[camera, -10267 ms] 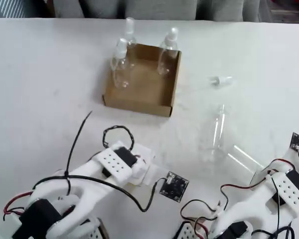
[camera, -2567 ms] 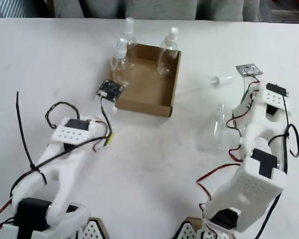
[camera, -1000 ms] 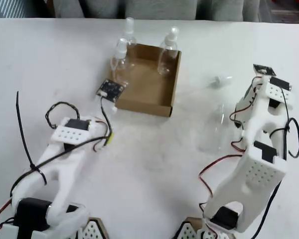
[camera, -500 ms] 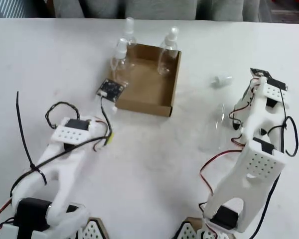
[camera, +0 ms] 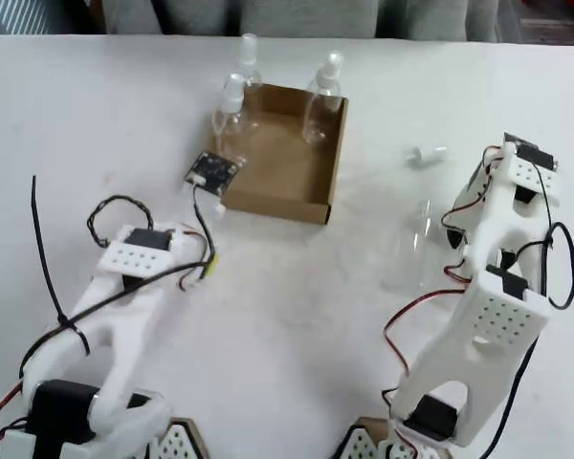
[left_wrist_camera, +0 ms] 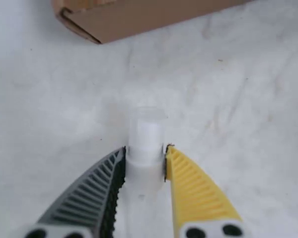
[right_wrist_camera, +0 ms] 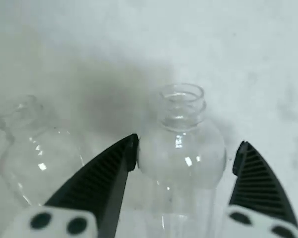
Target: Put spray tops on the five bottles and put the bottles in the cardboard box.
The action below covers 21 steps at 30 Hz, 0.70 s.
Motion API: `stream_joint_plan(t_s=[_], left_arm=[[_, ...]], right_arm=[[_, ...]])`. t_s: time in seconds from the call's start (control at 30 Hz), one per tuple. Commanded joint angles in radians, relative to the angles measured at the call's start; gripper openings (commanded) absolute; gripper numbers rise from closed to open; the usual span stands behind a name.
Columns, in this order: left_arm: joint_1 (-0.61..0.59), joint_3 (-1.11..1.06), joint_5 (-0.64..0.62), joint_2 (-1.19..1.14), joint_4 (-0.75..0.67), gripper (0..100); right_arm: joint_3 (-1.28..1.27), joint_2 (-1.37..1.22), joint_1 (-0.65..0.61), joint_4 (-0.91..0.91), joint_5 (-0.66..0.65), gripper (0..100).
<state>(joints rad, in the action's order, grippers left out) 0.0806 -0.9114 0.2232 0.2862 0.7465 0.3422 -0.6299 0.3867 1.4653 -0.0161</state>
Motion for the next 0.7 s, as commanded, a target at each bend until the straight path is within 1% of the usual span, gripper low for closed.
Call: stream_joint_plan(t_s=[0.0, 0.13, 0.27, 0.37, 0.43, 0.47, 0.53, 0.67], left_arm=[[0.001, 0.011, 0.014, 0.005, -0.018, 2], [0.001, 0.011, 0.014, 0.005, -0.018, 2], [0.001, 0.011, 0.014, 0.005, -0.018, 2], [0.001, 0.011, 0.014, 0.005, -0.018, 2], [0.001, 0.011, 0.014, 0.005, -0.018, 2], [0.001, 0.011, 0.014, 0.005, -0.018, 2], [0.001, 0.011, 0.014, 0.005, -0.018, 2], [0.001, 0.011, 0.014, 0.005, -0.018, 2]], right_arm=[[0.008, 0.061, 0.008, 0.007, 0.026, 27.6], [0.002, 0.059, 0.008, -0.027, 0.026, 26.2], [-0.021, 0.024, 0.007, -0.097, 0.025, 16.3], [-0.005, -0.016, 0.008, -0.111, 0.023, 8.8], [0.028, -0.031, 0.010, -0.101, 0.009, 3.8], [0.046, -0.031, 0.016, -0.082, -0.021, 1.6], [0.095, -0.024, 0.019, -0.030, -0.052, 1.8], [0.235, 0.019, 0.025, 0.105, -0.064, 1.6]])
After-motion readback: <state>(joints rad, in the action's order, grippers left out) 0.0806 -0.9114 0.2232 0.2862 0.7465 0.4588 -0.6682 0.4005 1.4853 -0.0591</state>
